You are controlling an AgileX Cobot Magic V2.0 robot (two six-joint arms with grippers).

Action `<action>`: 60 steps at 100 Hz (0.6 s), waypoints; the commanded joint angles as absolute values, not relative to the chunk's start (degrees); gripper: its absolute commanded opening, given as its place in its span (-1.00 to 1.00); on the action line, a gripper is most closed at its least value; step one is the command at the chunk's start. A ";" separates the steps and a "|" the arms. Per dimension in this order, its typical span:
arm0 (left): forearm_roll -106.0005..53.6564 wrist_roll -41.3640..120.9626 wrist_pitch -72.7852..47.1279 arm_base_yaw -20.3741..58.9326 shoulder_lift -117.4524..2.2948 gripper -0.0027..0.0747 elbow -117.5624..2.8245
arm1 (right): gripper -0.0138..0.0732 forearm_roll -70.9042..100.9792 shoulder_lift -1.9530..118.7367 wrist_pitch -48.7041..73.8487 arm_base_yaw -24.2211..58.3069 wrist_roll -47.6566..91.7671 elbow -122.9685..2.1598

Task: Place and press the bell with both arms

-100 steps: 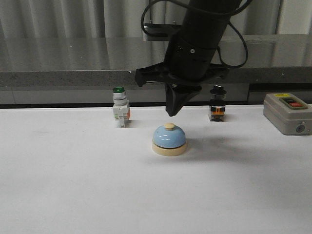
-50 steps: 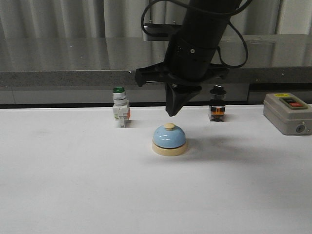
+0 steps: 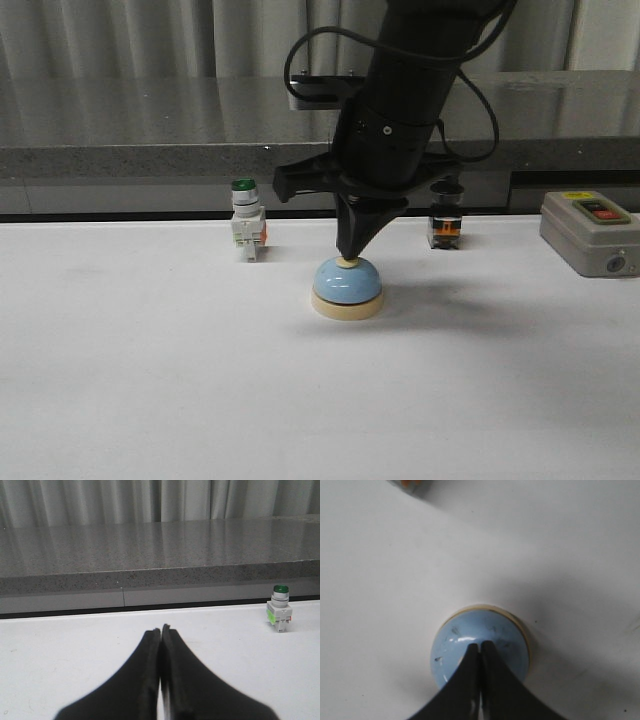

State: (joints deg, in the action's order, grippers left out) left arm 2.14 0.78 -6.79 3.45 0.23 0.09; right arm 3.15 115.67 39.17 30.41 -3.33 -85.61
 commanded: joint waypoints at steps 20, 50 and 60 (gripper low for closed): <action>1.69 0.41 -2.17 3.40 2.03 -0.98 2.39 | -0.82 3.54 113.87 39.46 30.96 -2.79 -87.24; 1.69 0.41 -2.17 3.40 2.03 -0.98 2.39 | -0.82 3.21 106.01 40.16 30.77 -2.79 -87.28; 1.69 0.41 -2.17 3.40 2.03 -0.98 2.39 | -0.82 2.36 103.28 40.96 30.59 -2.79 -87.28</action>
